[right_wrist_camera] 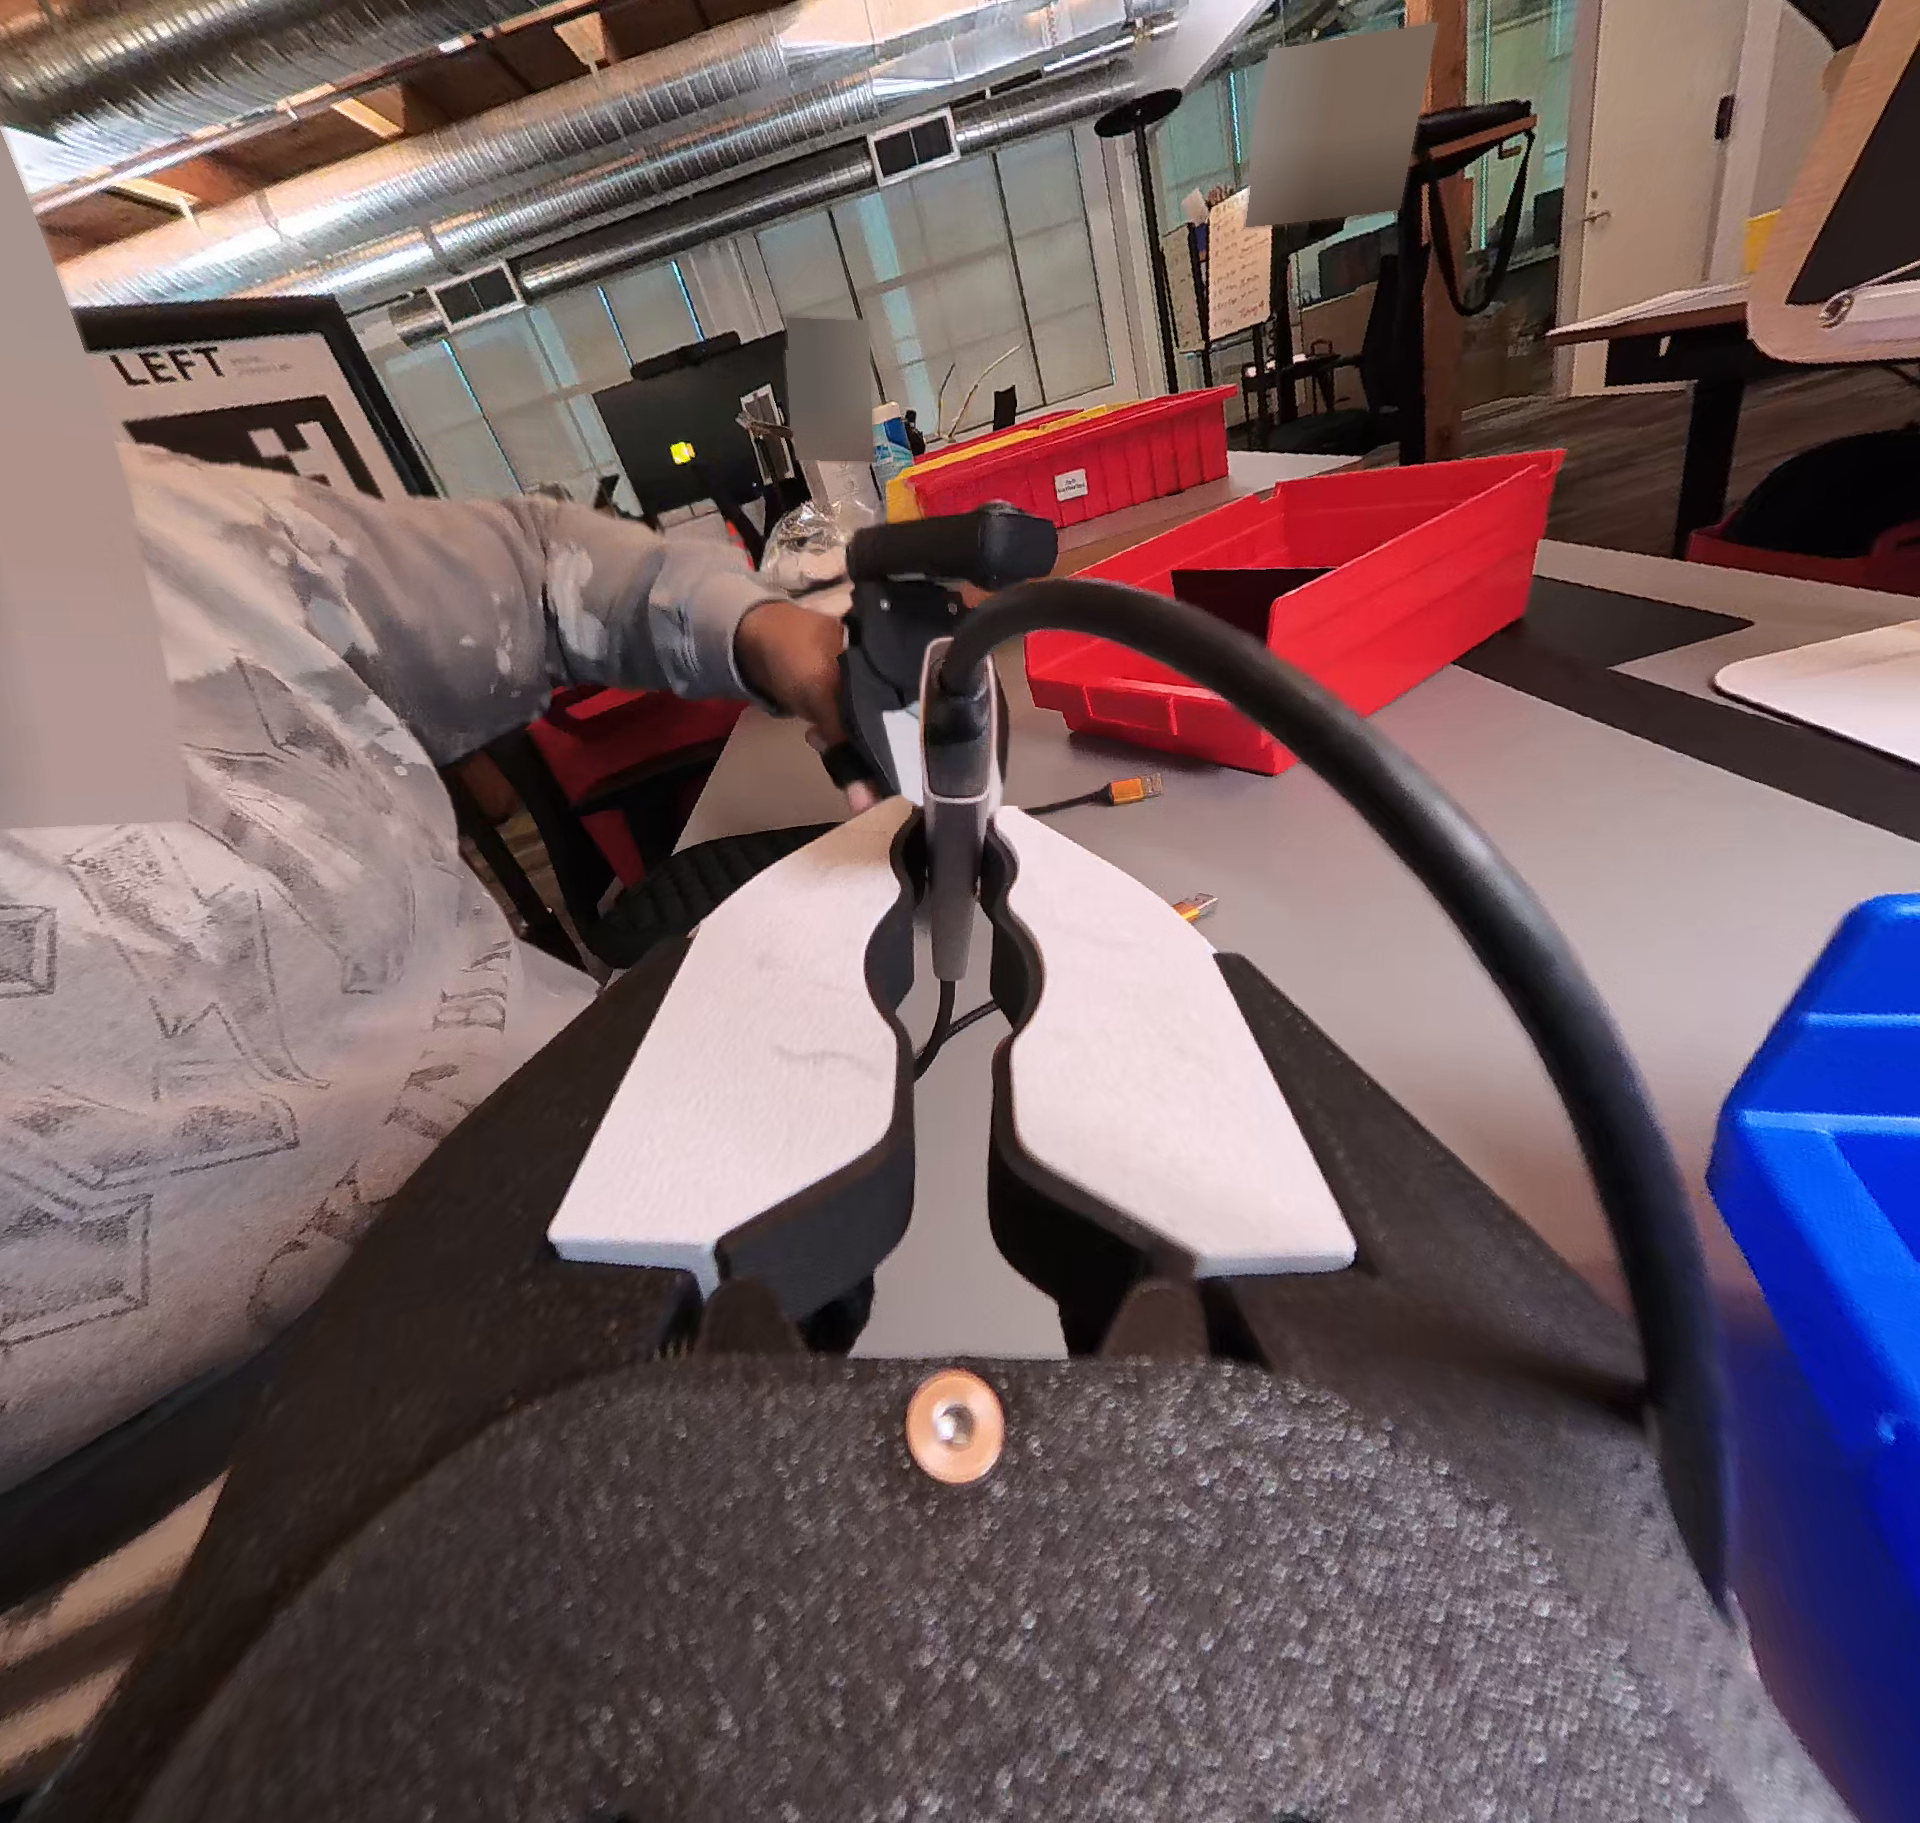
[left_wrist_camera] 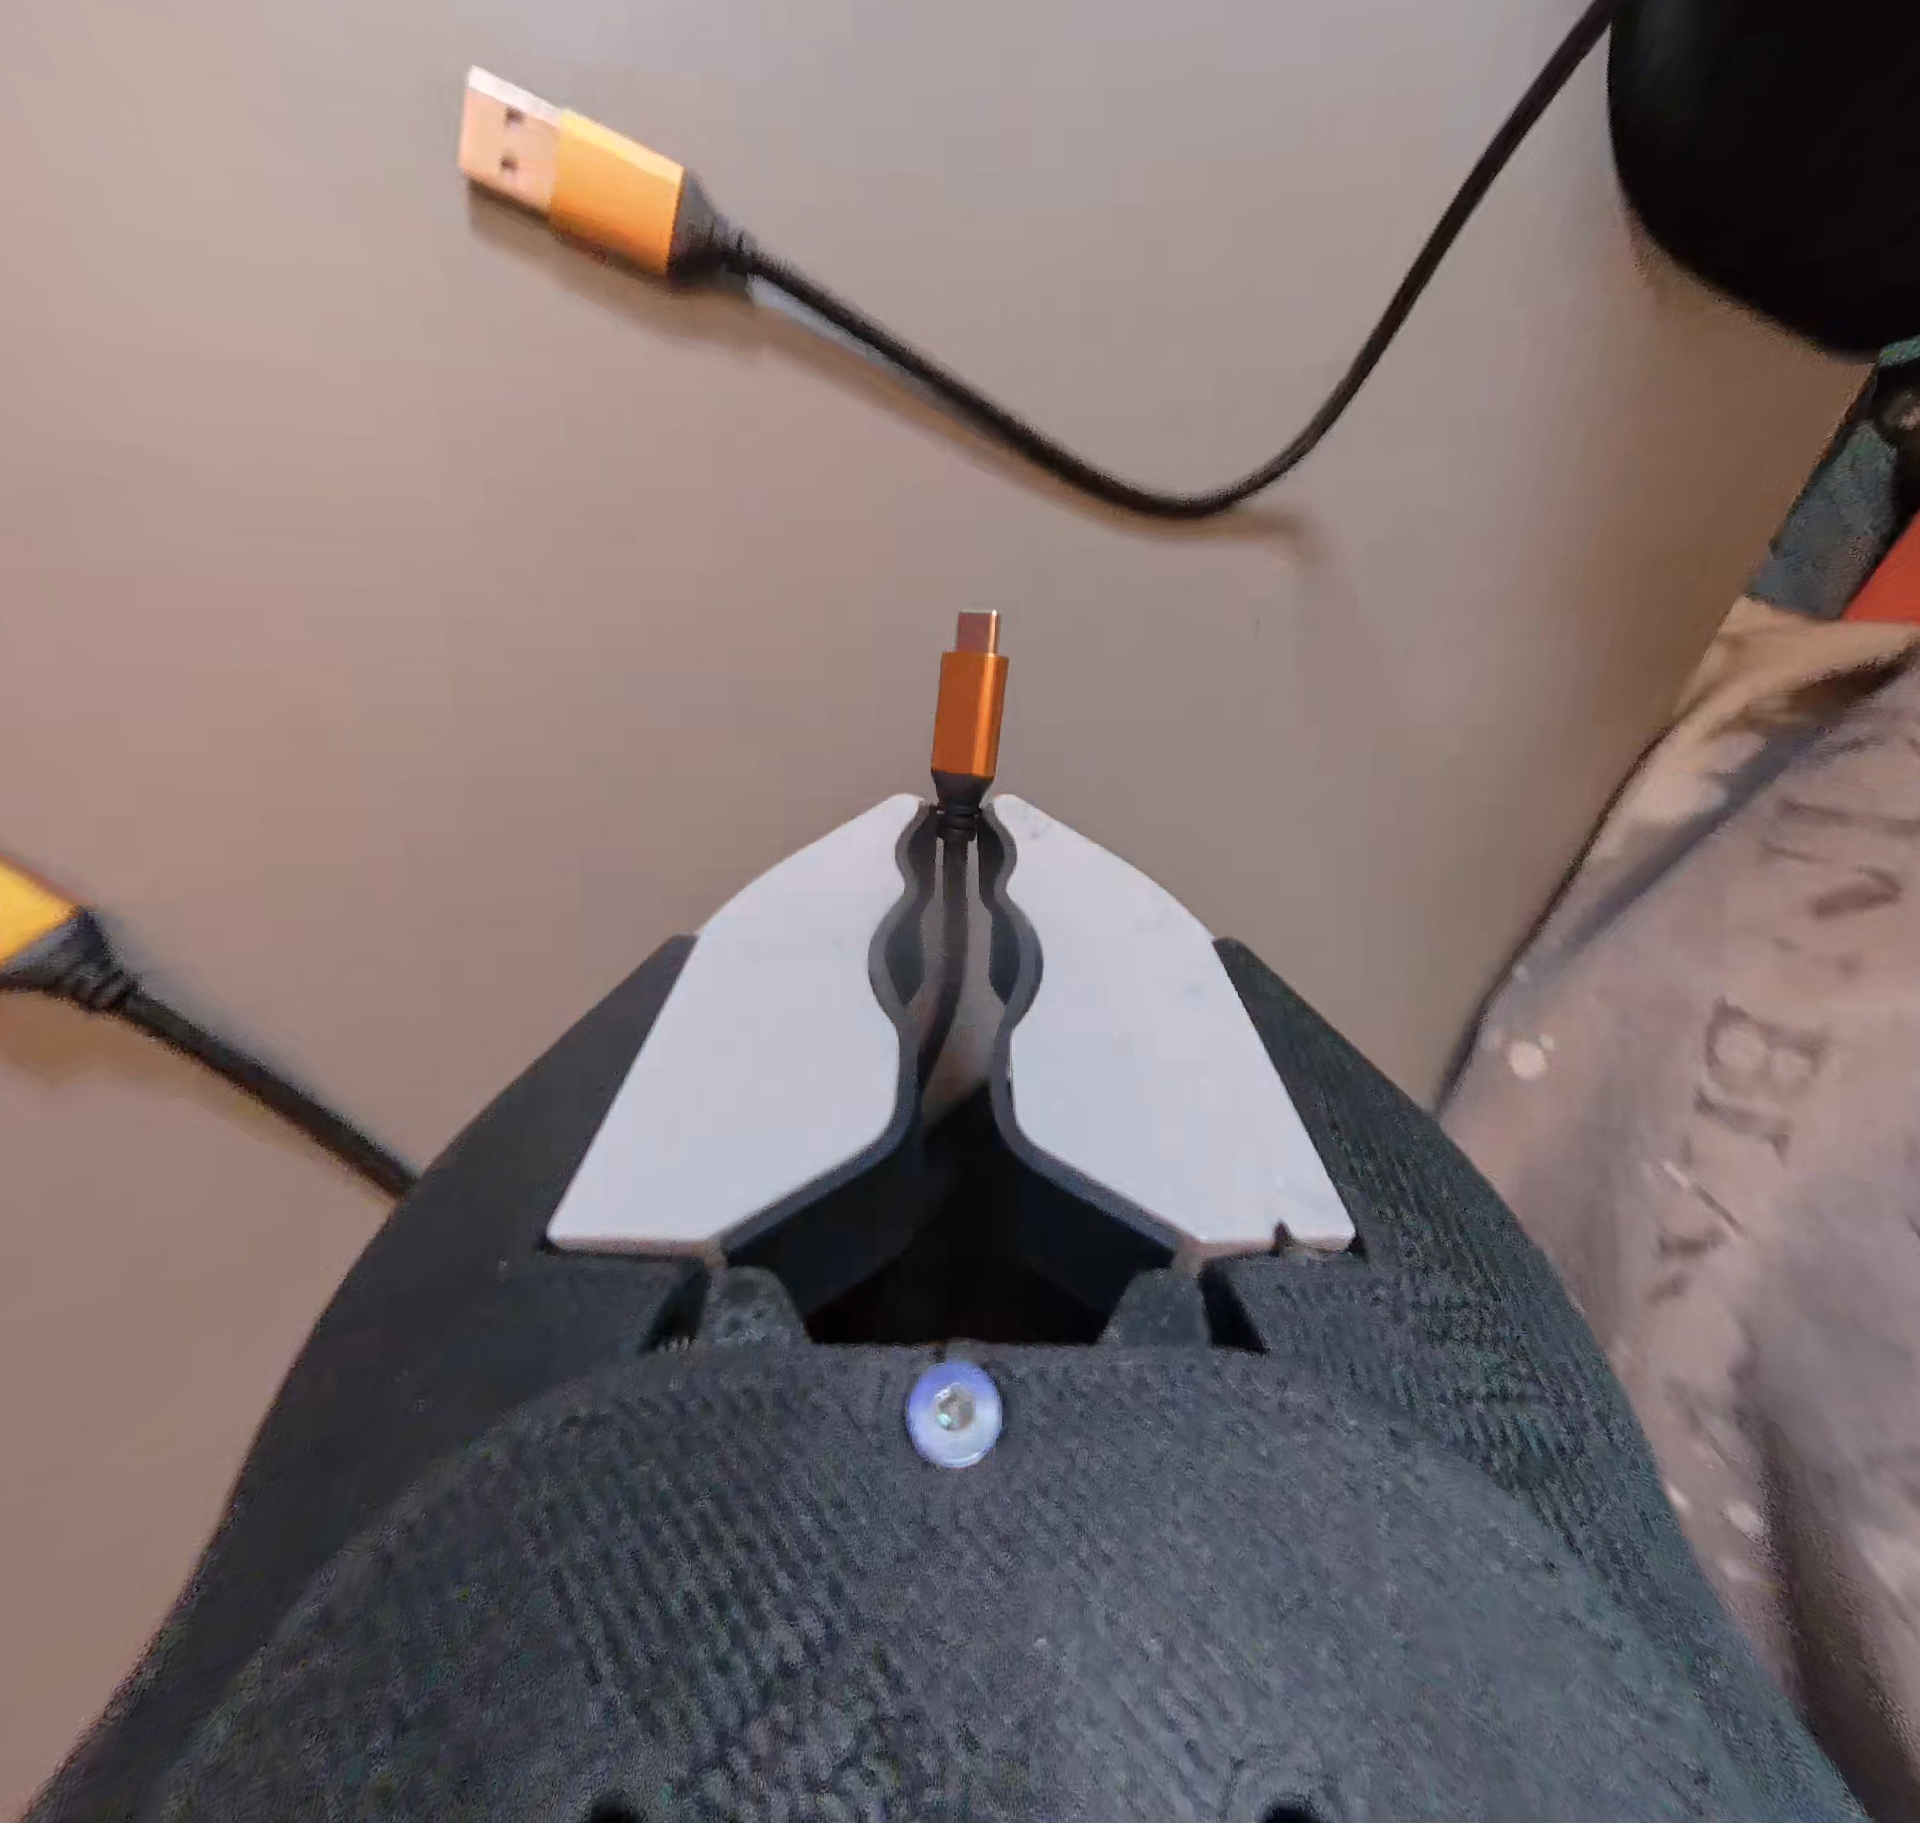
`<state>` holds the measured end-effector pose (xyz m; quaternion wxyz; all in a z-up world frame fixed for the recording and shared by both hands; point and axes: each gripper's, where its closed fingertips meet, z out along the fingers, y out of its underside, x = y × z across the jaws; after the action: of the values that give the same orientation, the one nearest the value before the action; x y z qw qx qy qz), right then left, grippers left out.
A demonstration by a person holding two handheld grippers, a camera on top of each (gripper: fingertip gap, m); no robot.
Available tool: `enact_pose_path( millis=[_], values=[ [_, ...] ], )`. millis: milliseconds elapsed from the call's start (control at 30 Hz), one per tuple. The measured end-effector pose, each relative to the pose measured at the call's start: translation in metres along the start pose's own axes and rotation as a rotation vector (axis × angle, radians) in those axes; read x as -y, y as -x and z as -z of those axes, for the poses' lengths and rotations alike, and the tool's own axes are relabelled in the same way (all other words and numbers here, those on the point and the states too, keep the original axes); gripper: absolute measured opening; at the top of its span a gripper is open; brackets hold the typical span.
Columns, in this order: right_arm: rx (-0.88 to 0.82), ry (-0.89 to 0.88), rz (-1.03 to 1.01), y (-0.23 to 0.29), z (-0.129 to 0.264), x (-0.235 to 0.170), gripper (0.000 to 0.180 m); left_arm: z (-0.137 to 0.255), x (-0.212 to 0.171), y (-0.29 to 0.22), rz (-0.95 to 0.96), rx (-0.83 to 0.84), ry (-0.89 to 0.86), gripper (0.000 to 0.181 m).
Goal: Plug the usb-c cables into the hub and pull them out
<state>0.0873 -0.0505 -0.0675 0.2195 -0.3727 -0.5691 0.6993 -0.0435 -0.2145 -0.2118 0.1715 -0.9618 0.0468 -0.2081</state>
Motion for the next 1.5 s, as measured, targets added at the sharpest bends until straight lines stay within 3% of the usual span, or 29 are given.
enact_pose_path(
  millis=[167,267,400,533,667,833,900,967,1167,1333,1500],
  values=[
    [-0.012,0.003,0.013,0.000,-0.002,-0.002,0.009,-0.028,0.041,0.007,-0.145,0.108,-0.175,0.008],
    [-0.026,-0.005,0.013,-0.003,-0.001,-0.001,0.009,-0.014,0.074,0.001,-0.226,0.164,-0.332,0.014],
    [-0.032,-0.063,0.003,-0.007,0.000,0.005,0.009,0.005,0.110,-0.034,-0.343,0.094,-0.493,0.020],
    [-0.032,-0.146,0.036,-0.002,-0.002,0.017,0.009,-0.003,0.131,-0.092,-0.494,-0.113,-0.553,0.034],
    [0.012,-0.158,0.061,0.012,-0.015,0.016,0.009,-0.014,0.147,-0.119,-0.614,-0.150,-0.667,0.041],
    [0.038,-0.020,0.107,0.023,-0.037,-0.009,0.009,-0.007,0.141,-0.127,-0.635,-0.162,-0.758,0.027],
    [0.045,0.017,0.107,0.026,-0.044,-0.015,0.009,-0.006,0.135,-0.125,-0.641,-0.152,-0.762,0.011],
    [0.038,-0.001,0.096,0.028,-0.048,-0.011,0.009,-0.004,0.133,-0.125,-0.600,-0.172,-0.799,0.011],
    [-0.054,-0.228,0.048,0.024,-0.053,0.024,0.019,0.044,0.150,-0.136,-0.334,-0.490,-1.099,0.010],
    [-0.026,-0.225,0.032,0.029,-0.057,0.020,0.019,0.056,0.151,-0.140,-0.300,-0.549,-1.232,0.010],
    [-0.024,-0.196,0.058,0.032,-0.058,0.016,0.009,0.036,0.152,-0.143,-0.365,-0.452,-1.154,0.010]
  ],
)
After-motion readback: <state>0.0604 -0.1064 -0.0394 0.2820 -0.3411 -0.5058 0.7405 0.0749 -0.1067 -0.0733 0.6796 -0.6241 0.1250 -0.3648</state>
